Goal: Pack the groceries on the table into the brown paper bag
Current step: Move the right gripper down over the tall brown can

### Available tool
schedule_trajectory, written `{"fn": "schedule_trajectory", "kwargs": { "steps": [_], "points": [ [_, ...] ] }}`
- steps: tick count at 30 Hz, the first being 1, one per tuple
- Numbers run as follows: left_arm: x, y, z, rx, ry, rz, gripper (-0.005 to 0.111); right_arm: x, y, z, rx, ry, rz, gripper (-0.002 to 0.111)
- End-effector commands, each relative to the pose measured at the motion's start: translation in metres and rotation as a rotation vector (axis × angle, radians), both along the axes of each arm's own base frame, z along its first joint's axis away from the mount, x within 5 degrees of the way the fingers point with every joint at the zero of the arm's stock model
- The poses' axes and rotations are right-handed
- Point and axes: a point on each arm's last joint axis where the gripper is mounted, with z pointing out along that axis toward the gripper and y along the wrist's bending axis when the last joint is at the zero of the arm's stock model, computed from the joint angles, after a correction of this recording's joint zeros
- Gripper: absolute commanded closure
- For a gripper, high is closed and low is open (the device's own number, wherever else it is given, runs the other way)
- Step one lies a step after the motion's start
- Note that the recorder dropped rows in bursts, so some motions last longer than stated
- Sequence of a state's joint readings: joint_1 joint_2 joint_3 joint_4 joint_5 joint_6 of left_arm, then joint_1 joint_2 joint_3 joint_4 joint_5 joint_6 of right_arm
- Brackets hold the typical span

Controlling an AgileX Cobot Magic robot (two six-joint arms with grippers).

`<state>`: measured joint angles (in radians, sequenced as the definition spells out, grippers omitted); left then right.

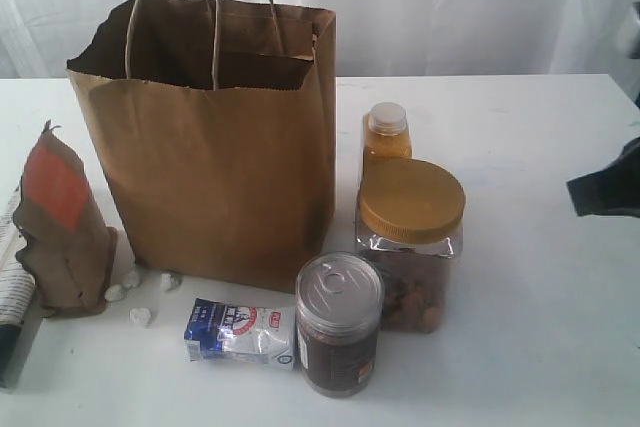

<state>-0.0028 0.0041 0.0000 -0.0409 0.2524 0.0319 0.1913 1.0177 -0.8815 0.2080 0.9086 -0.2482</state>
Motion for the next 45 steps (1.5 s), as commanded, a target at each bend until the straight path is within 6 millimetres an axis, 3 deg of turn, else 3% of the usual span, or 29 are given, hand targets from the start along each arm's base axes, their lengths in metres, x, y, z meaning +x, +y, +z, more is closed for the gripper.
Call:
{"fn": "schedule_trajectory", "kwargs": {
  "steps": [1, 9, 16, 24, 27, 29, 32, 37, 39, 43, 45],
  "points": [
    [0.0, 0.0, 0.001, -0.011, -0.008, 0.004, 0.107, -0.013, 0.032, 0.007, 0.022, 0.034, 0.128, 0.108],
    [0.0, 0.0, 0.001, -0.011, -0.008, 0.004, 0.107, -0.04, 0.108, -0.018, 0.006, 0.182, 0.4, 0.108],
    [0.0, 0.0, 0.001, -0.011, -0.008, 0.004, 0.107, -0.051, 0.164, -0.034, -0.018, 0.165, 0.586, 0.108],
    [0.0, 0.0, 0.001, -0.011, -0.008, 0.004, 0.107, -0.044, 0.183, -0.011, 0.159, -0.079, 0.59, 0.108],
    [0.0, 0.0, 0.001, -0.011, -0.008, 0.004, 0.107, -0.043, 0.184, -0.009, 0.137, -0.134, 0.643, 0.107],
    [0.0, 0.0, 0.001, -0.011, -0.008, 0.004, 0.107, -0.044, 0.182, -0.012, 0.079, -0.141, 0.703, 0.1],
    [0.0, 0.0, 0.001, -0.011, -0.008, 0.004, 0.107, -0.044, 0.179, -0.018, -0.017, -0.13, 0.762, 0.079],
    [0.0, 0.0, 0.001, -0.011, -0.008, 0.004, 0.107, -0.037, 0.175, -0.026, -0.171, -0.172, 0.809, 0.026],
    [0.0, 0.0, 0.001, -0.011, -0.008, 0.004, 0.107, -0.035, 0.175, -0.028, -0.205, -0.188, 0.817, 0.018],
    [0.0, 0.0, 0.001, -0.011, -0.008, 0.004, 0.107, -0.031, 0.176, -0.032, -0.193, -0.154, 0.744, 0.018],
    [0.0, 0.0, 0.001, -0.011, -0.008, 0.004, 0.107, -0.028, 0.177, -0.036, -0.155, -0.092, 0.618, 0.018]
  ]
}}
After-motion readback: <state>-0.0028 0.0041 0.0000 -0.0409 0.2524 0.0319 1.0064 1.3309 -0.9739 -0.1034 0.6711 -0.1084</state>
